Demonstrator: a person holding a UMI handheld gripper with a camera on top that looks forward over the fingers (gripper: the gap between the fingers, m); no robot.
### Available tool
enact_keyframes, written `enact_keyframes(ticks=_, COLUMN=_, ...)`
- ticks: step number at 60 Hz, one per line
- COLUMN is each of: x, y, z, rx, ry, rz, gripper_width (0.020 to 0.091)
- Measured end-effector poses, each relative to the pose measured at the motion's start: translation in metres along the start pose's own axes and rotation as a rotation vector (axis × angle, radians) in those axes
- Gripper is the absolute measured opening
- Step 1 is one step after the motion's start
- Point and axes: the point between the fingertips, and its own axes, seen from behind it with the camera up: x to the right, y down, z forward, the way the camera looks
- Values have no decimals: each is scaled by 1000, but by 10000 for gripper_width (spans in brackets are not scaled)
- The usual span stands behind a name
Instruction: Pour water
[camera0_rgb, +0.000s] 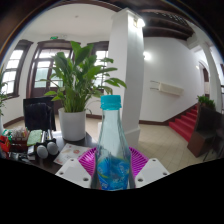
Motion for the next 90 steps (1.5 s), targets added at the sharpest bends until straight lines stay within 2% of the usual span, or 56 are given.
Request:
enact_keyframes(ticks=4, x=0, y=20, z=4, rx=-21, ry=0, rz=25, gripper_width=438)
enact_keyframes(ticks=5, x=1, y=27, z=4, rx=-31, ry=0, rz=31, gripper_width=463)
enact_keyframes(ticks=7, x=2, y=21, z=4, rx=12, ry=2, rz=52, gripper_width=445)
enact_keyframes(ticks=14, x=4, y=26, z=-1, rx=-20, ry=-9, rz=83, gripper_width=441)
enact_keyframes(ticks=25, x=8, y=27, z=-4, rx=18, ry=-9, rz=129, gripper_width=555)
enact_keyframes(ticks=26, x=9, y=30, z=-5, rx=6, ry=-11, rz=137, gripper_width=571)
enact_keyframes(ticks=29, x=3, y=44, z=0, rx=-62, ry=-23, rz=153, gripper_width=708)
enact_keyframes(ticks=31, x=-2, y=51, z=-3, rx=-92, ry=-41, rz=152, gripper_width=768)
enact_keyframes(ticks=34, x=-2, y=56, z=-6, rx=-100, ry=-60, rz=136, gripper_width=819)
enact_keyframes(ticks=39, x=2, y=54, z=-22, rx=-87, ry=-63, rz=101, gripper_width=817)
enact_keyframes(ticks=51, x=-1, y=63, z=-92, rx=-111, ry=-97, rz=94, gripper_width=817)
enact_keyframes(ticks=59, x=-6, y=39, z=-155, rx=-77, ry=-156, rz=86, gripper_width=815)
enact_keyframes(ticks=73, x=-57, y=-11, z=-254, rx=-38, ry=-346, rz=43, gripper_width=812)
enact_keyframes(ticks=90, x=-122, y=-26, z=-340, rx=-14, ry=-524, rz=12, gripper_width=813)
